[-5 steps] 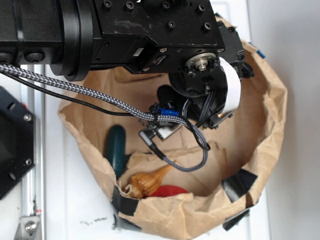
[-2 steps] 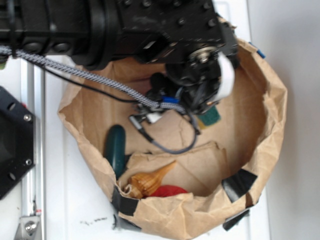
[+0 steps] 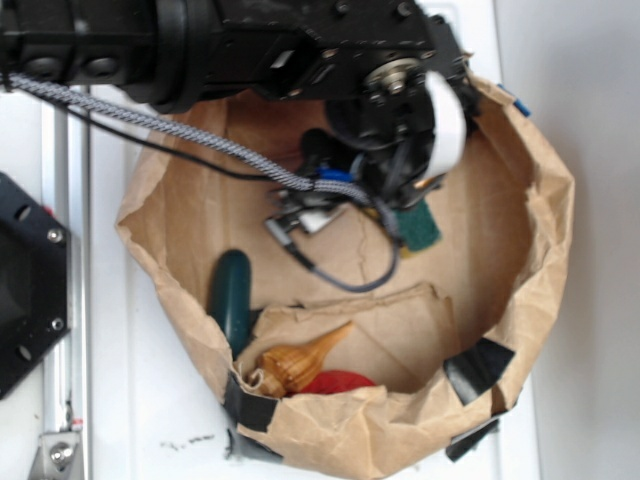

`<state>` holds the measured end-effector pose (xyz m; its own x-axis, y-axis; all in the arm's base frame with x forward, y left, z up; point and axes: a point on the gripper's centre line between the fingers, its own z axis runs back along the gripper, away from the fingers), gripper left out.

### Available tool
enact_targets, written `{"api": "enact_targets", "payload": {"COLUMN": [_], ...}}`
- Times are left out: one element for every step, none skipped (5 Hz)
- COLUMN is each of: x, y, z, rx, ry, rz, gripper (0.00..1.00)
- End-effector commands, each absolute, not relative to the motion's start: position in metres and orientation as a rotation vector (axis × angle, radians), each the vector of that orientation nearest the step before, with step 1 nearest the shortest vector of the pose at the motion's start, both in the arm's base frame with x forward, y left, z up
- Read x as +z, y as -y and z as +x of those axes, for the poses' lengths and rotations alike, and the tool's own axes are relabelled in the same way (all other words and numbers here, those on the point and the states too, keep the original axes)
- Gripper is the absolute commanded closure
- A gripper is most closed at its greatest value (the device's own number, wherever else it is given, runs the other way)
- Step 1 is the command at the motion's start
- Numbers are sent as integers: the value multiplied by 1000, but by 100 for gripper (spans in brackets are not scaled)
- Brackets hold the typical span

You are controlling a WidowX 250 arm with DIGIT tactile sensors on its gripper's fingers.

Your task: Grab the green sponge.

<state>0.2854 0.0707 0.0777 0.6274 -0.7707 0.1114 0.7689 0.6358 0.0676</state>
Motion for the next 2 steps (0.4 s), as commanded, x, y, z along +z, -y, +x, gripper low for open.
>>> {"api": "enact_targets", "payload": {"x": [84, 77], "y": [-79, -79], "z": [311, 313], "rx": [-833, -831], "ry": [185, 173], "rz": [88, 98], "gripper": [0, 0]}}
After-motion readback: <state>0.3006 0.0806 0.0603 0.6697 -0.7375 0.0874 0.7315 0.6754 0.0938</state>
